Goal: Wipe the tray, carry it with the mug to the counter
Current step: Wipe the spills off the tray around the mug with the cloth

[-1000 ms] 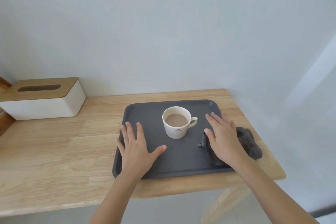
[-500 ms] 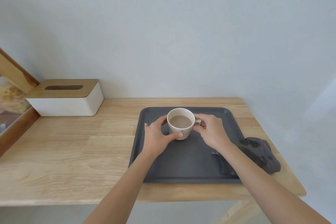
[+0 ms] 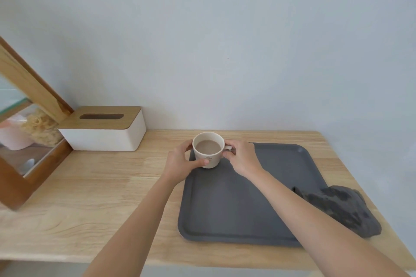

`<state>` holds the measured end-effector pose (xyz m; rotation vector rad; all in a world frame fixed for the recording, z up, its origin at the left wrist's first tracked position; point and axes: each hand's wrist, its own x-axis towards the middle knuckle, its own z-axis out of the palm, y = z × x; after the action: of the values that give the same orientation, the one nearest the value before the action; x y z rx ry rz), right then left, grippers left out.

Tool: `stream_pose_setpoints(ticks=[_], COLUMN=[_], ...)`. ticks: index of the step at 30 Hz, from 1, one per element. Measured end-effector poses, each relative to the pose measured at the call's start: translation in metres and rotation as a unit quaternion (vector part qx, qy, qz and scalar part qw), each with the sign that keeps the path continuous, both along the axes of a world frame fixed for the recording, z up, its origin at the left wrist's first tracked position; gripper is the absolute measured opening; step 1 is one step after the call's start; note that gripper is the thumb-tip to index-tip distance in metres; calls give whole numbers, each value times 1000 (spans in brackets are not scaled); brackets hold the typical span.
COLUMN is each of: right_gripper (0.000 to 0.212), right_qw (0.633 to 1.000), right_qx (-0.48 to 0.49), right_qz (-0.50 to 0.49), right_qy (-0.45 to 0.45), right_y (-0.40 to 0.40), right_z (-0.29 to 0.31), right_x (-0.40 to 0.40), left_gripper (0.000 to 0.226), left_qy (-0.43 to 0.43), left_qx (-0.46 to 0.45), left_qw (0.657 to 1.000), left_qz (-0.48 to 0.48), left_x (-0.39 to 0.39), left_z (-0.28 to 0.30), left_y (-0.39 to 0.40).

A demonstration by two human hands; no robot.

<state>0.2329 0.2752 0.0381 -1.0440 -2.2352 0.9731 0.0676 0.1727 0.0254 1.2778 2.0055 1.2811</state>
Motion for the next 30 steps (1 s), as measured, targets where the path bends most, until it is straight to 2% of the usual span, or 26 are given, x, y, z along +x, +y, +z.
stream_pose_setpoints(ticks=[6,8,10,12,14,16,17,22,25,30], right_gripper=[40,54,65,70,79,87,87,69,68,69], right_qw=[999,995,985,942,891,861,856,867,881,922], right_qx=[-26,-29,34,91,20,-43,-44,26,51,107], right_qz=[29,35,-42,-189,-299,-327,-325,-283,-242,-111], right_qy=[-35,-86,-163,-263,-342,-388,-400,-408,-403,-355], right_y=[0,-4,-12,-22,-32,-41,-43,-34,-24,-30], right_z=[0,1,2,-2,-8,-16,-22,-39,-40,-45], right_x=[5,23,57,105,151,173,173,140,114,54], left_gripper=[66,59,55,69,76,72,70,69,69,67], left_qy=[-9,7,56,136,193,224,234,268,278,282], left_qx=[-8,-6,-21,-120,-219,-209,-195,-198,-197,-205], left_qw=[1000,1000,998,983,955,950,950,941,939,935], left_qz=[-4,-4,13,38,56,61,64,59,53,58], left_x=[0,11,21,32,48,59,61,56,57,60], left_z=[-1,1,-7,-25,-40,-50,-51,-55,-54,-52], left_y=[-2,-9,-21,-34,-47,-56,-57,-55,-55,-56])
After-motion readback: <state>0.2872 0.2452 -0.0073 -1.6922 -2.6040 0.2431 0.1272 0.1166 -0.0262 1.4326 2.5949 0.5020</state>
